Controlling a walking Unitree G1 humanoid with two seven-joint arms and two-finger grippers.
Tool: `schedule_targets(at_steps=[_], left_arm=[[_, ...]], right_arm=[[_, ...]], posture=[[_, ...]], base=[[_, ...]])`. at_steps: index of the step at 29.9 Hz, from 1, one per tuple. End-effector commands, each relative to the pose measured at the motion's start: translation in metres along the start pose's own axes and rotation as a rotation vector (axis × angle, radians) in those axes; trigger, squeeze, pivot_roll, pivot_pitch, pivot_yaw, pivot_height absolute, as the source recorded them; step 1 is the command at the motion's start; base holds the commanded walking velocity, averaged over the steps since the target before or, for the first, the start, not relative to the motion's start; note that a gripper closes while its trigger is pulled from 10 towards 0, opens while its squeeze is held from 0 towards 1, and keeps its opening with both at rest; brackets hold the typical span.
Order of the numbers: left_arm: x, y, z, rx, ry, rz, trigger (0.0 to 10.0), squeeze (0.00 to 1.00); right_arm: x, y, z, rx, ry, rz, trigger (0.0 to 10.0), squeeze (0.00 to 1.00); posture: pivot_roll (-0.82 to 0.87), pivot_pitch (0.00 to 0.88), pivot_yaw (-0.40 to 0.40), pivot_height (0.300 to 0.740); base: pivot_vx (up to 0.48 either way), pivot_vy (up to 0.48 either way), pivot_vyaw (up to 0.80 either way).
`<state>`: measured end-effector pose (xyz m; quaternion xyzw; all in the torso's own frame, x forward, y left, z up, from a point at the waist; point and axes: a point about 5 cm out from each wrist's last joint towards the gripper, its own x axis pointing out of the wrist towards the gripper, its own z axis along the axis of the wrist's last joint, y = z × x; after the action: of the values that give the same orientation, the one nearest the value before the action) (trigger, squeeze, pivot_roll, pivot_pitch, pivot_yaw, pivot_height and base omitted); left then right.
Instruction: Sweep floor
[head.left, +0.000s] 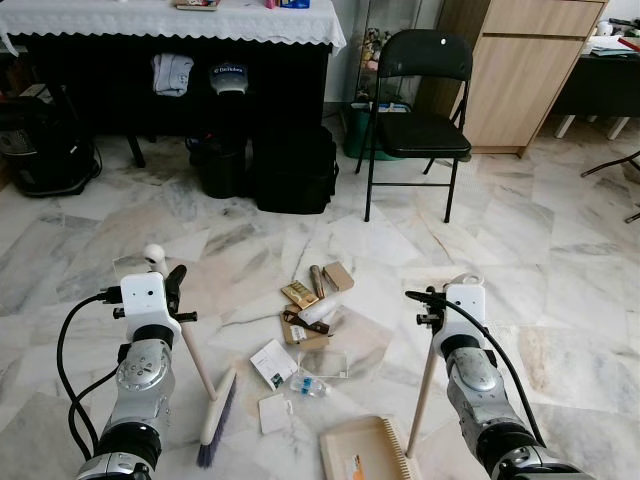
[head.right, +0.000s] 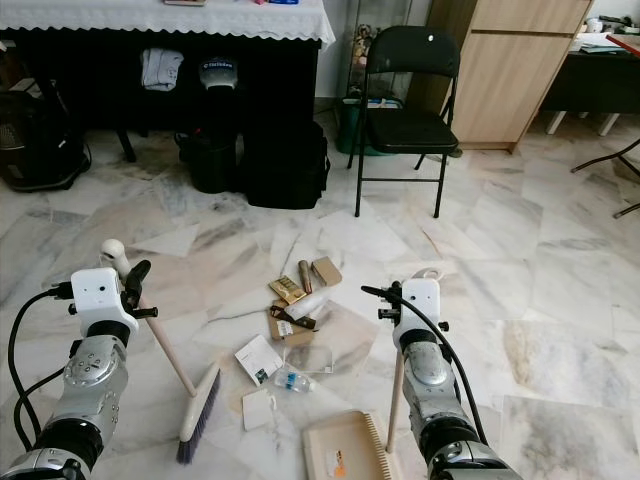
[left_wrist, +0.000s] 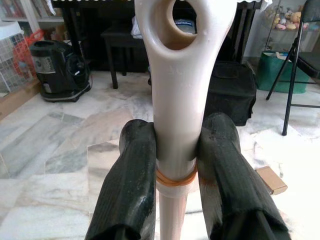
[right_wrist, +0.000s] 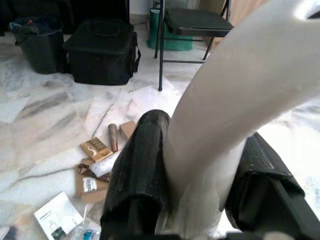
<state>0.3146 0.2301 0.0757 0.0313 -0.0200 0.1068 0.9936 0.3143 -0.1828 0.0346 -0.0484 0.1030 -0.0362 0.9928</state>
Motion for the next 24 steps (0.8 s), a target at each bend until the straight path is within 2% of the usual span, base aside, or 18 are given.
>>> schedule_targets(at_steps=[1, 5, 11, 24], left_arm=[[0.0047, -0.0040, 0.0108, -0.012, -0.053, -0.016, 10.0, 0.00], [0.0049, -0.0042, 0.0110, -0.014, -0.053, -0.017, 10.0, 0.00], [0.0053, -0.0057, 0.0116, -0.019, -0.056, -0.022, 10.0, 0.00], [0.0056, -0.0073, 0.0120, -0.022, -0.058, -0.033, 10.0, 0.00]], right_arm=[[0.0007, -0.0005, -0.0009, -0.001, 0.019, 0.002, 10.0, 0.00], [0.0010, 0.0004, 0.0023, 0.030, -0.006, 0.002, 10.0, 0.00], [0.0017, 0.0010, 0.0013, 0.056, 0.015, 0.015, 10.0, 0.00], [0.0012, 0.0058, -0.0027, 0.058, 0.052, 0.052, 10.0, 0.00]], posture=[[0.01, 0.000, -0.089, 0.740], [0.01, 0.000, -0.089, 0.740], [0.01, 0.000, -0.089, 0.740], [0.01, 0.000, -0.089, 0.740]], base=[[0.000, 0.000, 0.00], [0.000, 0.000, 0.00], [0.000, 0.000, 0.00], [0.000, 0.000, 0.00]])
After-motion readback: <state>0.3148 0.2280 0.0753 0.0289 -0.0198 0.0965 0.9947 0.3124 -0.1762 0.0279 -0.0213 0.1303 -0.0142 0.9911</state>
